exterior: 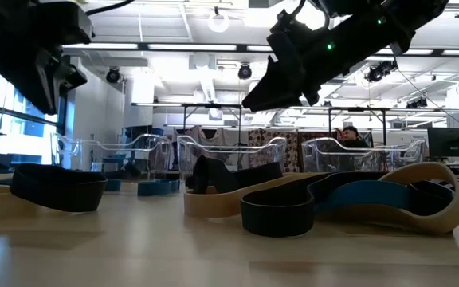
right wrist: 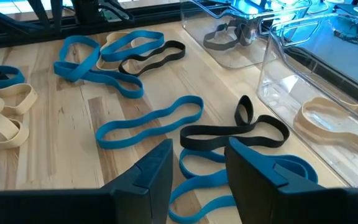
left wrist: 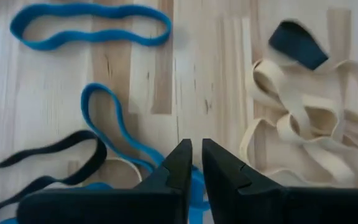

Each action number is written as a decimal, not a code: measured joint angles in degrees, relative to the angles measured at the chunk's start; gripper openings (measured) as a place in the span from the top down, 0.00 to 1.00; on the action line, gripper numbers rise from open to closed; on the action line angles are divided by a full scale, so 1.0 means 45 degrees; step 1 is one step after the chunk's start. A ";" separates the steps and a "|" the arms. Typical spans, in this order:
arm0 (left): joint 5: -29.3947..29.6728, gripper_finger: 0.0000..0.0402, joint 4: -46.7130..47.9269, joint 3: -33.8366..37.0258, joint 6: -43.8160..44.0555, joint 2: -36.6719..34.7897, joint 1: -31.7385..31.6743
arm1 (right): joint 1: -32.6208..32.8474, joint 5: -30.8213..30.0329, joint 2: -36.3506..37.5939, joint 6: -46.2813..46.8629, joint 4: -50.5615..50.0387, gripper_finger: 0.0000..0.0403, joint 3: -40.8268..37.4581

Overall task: Sort rubber bands into baskets
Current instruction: Put the blue rubber band into the right transparent bin

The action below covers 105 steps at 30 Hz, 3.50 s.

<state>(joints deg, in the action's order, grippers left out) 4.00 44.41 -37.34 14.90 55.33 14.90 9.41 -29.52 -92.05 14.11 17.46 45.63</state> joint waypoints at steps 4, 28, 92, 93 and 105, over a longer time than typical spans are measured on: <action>0.0479 0.85 0.0099 0.0000 -0.0002 0.0670 -0.0051 | 0.0000 0.0000 0.0000 -0.0004 0.0014 0.67 0.0000; 0.0239 0.76 0.1355 -0.0146 0.0204 0.4879 -0.0337 | 0.0000 0.0146 0.0000 -0.0043 0.0060 0.67 0.0000; 0.1630 0.76 0.2138 -0.1494 -0.1703 0.5425 0.0538 | 0.0010 0.0301 0.0010 -0.0145 0.0087 0.67 0.0000; 0.1629 0.76 0.2143 -0.1496 -0.1999 0.5425 0.0538 | 0.0030 0.0301 0.0010 -0.0145 0.0087 0.67 0.0000; 0.1237 0.76 0.2270 -0.1496 -0.4550 0.6132 0.0431 | 0.0425 0.0345 0.0010 -0.0291 0.0087 0.67 0.0000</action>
<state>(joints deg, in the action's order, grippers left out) 9.56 54.63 -44.07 -5.57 82.92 16.84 11.32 -27.97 -92.01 12.80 17.85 45.63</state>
